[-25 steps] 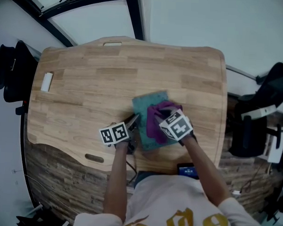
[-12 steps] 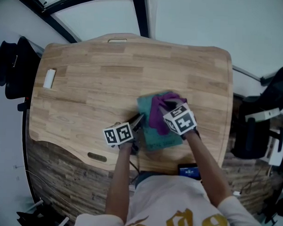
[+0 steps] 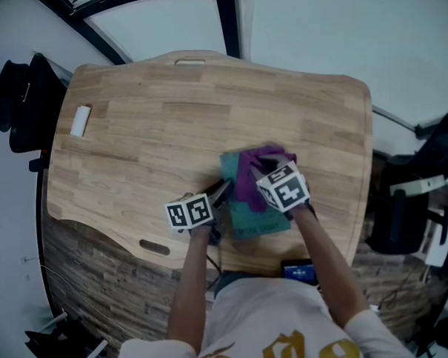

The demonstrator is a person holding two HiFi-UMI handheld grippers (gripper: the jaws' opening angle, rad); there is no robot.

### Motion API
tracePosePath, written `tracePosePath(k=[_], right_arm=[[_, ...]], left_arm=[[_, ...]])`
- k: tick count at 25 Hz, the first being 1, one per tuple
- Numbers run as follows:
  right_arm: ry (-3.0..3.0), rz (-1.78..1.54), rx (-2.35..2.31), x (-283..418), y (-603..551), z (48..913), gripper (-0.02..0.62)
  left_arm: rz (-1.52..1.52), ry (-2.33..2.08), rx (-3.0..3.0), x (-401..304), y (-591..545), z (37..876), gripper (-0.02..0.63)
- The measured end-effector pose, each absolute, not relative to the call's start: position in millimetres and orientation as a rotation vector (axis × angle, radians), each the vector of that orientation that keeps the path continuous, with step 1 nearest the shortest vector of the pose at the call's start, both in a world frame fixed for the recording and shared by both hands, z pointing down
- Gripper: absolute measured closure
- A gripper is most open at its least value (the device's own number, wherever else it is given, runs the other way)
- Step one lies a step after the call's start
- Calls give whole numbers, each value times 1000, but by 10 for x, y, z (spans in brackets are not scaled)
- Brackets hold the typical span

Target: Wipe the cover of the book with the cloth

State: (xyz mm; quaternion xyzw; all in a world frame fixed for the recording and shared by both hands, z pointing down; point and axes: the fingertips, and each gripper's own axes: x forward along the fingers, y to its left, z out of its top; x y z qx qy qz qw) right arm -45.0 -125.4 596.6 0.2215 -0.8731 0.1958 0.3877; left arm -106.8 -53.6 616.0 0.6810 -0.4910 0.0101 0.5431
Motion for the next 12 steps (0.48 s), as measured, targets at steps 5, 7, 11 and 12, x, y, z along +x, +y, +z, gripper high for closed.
tracePosePath(k=[5, 7, 11, 12], right_arm=[[-2230, 515, 508, -583, -1108, 5905, 532], [-2241, 506, 478, -656, -1043, 5921, 532], [-2250, 500, 448, -730, -957, 5907, 532], [-2251, 502, 449, -727, -956, 5906, 532]], left_arm=[[18, -1154, 1618, -1033, -553, 6164, 486], [19, -1153, 1616, -1052, -541, 6158, 486], [17, -1153, 1612, -1061, -532, 6160, 486], [16, -1153, 1613, -1060, -536, 6161, 486]])
